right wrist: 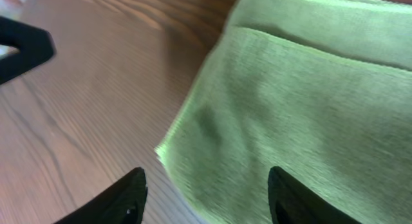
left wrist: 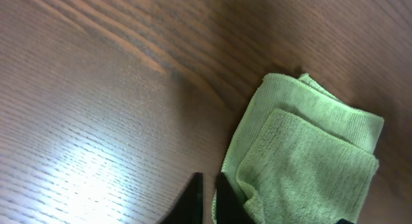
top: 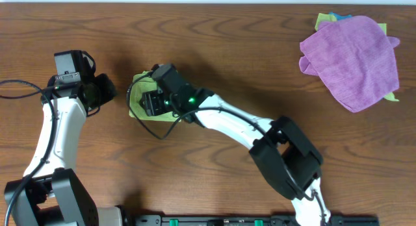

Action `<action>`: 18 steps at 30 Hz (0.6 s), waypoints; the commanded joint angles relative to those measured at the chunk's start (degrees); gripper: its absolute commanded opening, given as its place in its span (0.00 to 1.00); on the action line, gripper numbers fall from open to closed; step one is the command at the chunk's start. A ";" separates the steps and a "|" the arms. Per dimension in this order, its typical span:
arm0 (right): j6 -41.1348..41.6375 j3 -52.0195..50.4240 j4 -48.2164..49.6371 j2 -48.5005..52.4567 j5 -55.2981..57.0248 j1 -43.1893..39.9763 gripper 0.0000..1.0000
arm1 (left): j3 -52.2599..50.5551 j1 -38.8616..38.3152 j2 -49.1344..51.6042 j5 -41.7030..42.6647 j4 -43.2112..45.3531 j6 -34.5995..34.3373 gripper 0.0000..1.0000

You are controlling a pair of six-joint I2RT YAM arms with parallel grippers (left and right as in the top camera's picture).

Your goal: Fold the cloth

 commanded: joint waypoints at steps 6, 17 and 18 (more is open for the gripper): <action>-6.95 1.53 -13.66 -14.43 2.49 -8.94 0.99 | 1.42 1.25 -2.49 4.00 -3.96 0.17 0.62; -19.28 0.55 -39.67 -30.14 7.61 -16.85 0.99 | 0.20 8.00 -3.76 16.74 -9.73 -0.22 0.97; -19.76 -0.15 -40.68 -31.43 7.63 -17.53 0.99 | -0.26 8.02 -3.76 17.49 -9.79 -0.24 0.98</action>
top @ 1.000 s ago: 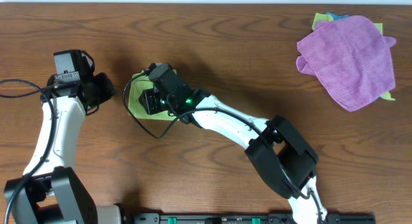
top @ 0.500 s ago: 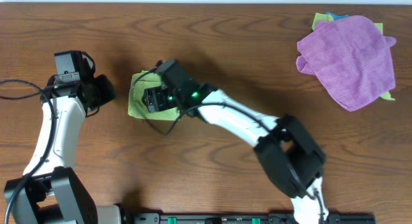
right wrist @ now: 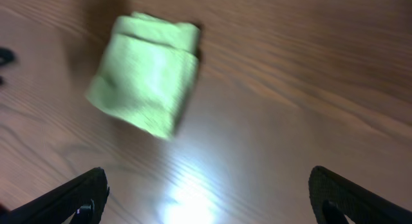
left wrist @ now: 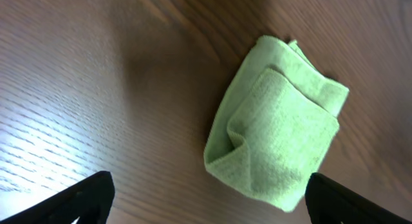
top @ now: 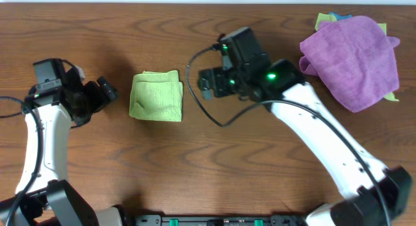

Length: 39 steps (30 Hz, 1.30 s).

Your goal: Fold the cloth

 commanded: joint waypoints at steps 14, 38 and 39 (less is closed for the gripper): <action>-2.80 -30.36 1.01 -38.91 1.14 -10.82 0.99 | -10.03 0.46 -0.44 14.62 7.02 -2.69 0.95; 1.18 -36.24 -1.36 -52.37 1.11 -12.35 0.99 | -24.41 -7.76 0.79 10.36 32.87 -18.88 0.95; 1.18 -36.24 -1.36 -52.37 1.11 -12.35 0.99 | -24.41 -8.17 0.87 9.51 33.14 -19.78 0.95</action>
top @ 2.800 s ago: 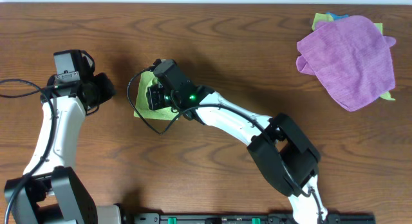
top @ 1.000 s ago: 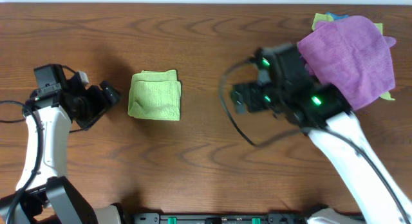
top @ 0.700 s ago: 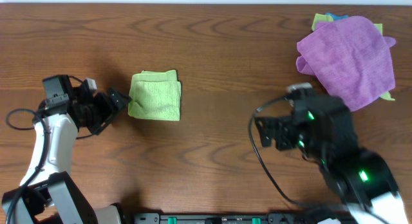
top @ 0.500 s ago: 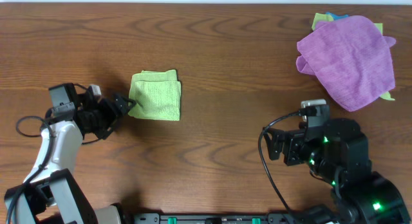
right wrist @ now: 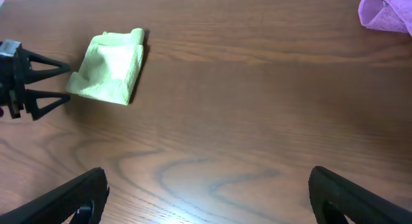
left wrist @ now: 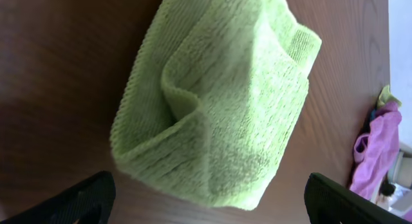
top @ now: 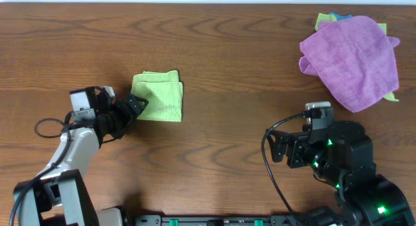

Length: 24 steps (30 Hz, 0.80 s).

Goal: Fold the cloth
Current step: 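Grasp the folded green towel's lower left corner with the left gripper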

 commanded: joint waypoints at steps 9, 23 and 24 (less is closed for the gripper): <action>0.83 -0.48 -0.07 -0.13 -0.07 -0.50 0.99 | -0.44 -1.97 1.09 -5.53 -0.15 -5.90 0.95; 0.83 -0.48 -0.07 -0.13 -0.07 -0.50 0.99 | -7.37 -1.99 1.14 -7.50 8.17 -13.35 0.95; 0.83 -0.48 -0.07 -0.13 -0.07 -0.50 0.99 | -7.82 -1.99 1.14 -7.82 8.90 -13.68 0.95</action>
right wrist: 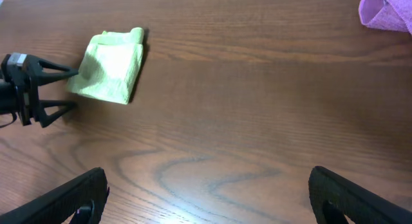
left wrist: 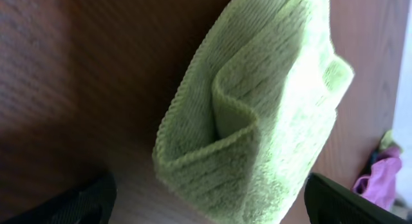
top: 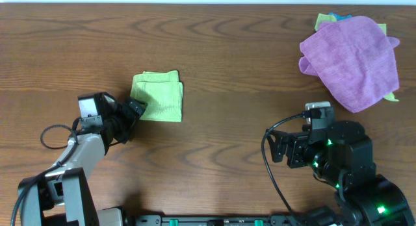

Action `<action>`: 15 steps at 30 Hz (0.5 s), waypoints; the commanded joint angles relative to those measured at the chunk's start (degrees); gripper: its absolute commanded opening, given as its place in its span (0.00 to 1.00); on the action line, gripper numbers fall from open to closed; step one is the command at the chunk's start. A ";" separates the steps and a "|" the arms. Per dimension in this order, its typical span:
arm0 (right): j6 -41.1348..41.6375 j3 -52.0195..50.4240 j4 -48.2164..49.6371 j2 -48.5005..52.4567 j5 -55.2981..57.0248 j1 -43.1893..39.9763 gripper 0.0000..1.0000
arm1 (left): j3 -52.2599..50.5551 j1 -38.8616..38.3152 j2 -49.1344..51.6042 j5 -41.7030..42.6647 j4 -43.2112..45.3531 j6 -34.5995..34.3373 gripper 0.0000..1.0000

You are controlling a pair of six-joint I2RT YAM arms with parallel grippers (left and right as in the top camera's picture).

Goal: Fold the cloth
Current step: 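Grasp the folded green towel's lower left corner with the left gripper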

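The green cloth (top: 156, 96) lies folded into a small square pad on the wooden table, left of centre. It also shows as layered folds in the left wrist view (left wrist: 257, 102) and small in the right wrist view (right wrist: 109, 73). My left gripper (top: 132, 119) is low at the pad's lower left corner, open, with the cloth's edge just ahead of its fingers (left wrist: 77, 205) and nothing held. My right gripper (top: 276, 150) is drawn back at the near right, open and empty, its fingers (right wrist: 71, 198) far from the cloth.
A purple cloth (top: 351, 54) lies heaped on other coloured cloths at the far right; its corner shows in the right wrist view (right wrist: 386, 8). Bare wooden table (top: 234, 70) lies between the two cloths. The left arm's cable loops near the table's front left.
My left gripper has shifted slightly nearer the cloth's left edge and lower corner, still open. The right arm and the cloth have not moved.
First my right gripper was open right over the folded green pad, and the left was shut beside it. Then the right was off to the pad's right and the left open, further left. Then the right was drawn back near right; the left has stayed open at the pad's corner.
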 commanded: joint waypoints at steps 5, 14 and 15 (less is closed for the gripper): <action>0.81 -0.44 -0.04 -0.15 -0.07 -0.50 0.99 | -4.46 -0.79 1.68 -3.02 4.72 -3.08 0.95; 0.83 -0.44 -0.04 -0.15 -0.07 -0.50 0.99 | -4.96 -4.00 12.63 -2.75 16.28 -6.05 0.96; 0.81 -0.44 -0.04 -0.15 -0.07 -0.50 0.99 | -4.96 -4.00 13.42 -2.75 17.29 -6.05 0.96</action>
